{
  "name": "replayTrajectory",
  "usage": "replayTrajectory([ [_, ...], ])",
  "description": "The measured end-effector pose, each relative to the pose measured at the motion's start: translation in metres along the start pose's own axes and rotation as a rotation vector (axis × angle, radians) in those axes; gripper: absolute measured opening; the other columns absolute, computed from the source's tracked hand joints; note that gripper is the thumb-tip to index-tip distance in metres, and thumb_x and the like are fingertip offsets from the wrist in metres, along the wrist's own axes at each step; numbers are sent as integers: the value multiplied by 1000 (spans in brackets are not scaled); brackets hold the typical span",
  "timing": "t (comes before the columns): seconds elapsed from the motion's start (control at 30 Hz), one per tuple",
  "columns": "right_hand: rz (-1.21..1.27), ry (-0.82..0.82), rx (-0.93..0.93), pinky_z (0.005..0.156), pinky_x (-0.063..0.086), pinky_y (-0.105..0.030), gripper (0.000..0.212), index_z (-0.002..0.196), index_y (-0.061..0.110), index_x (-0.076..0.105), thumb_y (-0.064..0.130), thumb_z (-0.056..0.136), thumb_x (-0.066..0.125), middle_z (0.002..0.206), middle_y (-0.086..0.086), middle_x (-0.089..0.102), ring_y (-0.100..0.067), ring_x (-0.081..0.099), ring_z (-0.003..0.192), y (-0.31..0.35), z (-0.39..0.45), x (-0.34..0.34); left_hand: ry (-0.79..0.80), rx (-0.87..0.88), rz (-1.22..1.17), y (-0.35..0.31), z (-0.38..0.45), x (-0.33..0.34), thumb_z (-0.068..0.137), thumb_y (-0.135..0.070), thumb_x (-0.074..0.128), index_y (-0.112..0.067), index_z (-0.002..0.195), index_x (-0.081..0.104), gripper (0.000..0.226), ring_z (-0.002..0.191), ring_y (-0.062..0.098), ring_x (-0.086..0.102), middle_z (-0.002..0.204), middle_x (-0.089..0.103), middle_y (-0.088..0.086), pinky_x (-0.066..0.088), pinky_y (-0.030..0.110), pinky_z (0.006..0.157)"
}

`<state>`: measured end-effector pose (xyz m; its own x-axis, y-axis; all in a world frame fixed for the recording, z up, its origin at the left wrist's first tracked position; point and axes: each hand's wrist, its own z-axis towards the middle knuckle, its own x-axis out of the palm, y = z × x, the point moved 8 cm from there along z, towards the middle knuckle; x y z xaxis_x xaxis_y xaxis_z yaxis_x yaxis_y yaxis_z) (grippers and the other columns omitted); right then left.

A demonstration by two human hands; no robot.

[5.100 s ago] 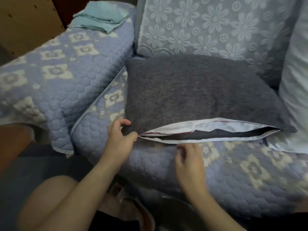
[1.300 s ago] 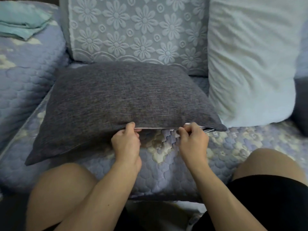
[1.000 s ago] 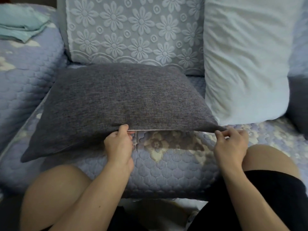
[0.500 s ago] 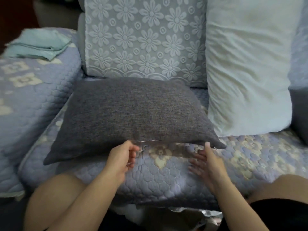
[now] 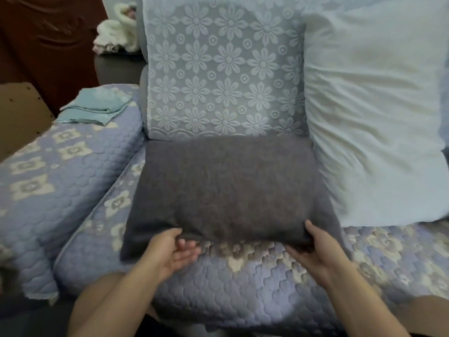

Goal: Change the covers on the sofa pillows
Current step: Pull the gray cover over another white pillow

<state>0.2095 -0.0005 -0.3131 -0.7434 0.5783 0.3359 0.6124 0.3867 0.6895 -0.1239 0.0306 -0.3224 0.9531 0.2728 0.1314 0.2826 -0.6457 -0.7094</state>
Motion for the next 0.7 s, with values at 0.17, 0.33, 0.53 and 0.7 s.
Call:
replayTrajectory([
  [0.17,-535,-61,-214,63,58,-36,35,79,-1,62,23,103,53,85,-25,73,-22,71,56,64,-19,-13,272,157,674,-69,-46,54,105,-29,52,-1,67,60,47,68,36,72,74,71,25,55,30,51],
  [0.33,-1040,-90,-862,67,50,-37,40,81,8,69,42,90,51,77,-9,71,-29,67,76,204,-2,134,34,972,1052,-225,-19,158,99,-29,56,-11,84,71,28,82,26,69,81,73,7,51,33,73],
  [0.53,-1726,-211,-1133,117,23,-54,62,144,15,49,54,102,26,147,-15,50,-38,37,141,128,110,211,-277,1106,1767,-173,122,158,105,-50,7,-23,155,37,64,143,36,38,156,44,12,29,52,116],
  [0.7,-1933,13,-651,125,7,-49,71,157,22,28,62,100,12,163,-6,28,-28,17,152,57,181,165,-130,653,1882,-123,177,158,104,-53,7,-34,161,3,61,156,30,0,170,4,2,-2,49,126],
])
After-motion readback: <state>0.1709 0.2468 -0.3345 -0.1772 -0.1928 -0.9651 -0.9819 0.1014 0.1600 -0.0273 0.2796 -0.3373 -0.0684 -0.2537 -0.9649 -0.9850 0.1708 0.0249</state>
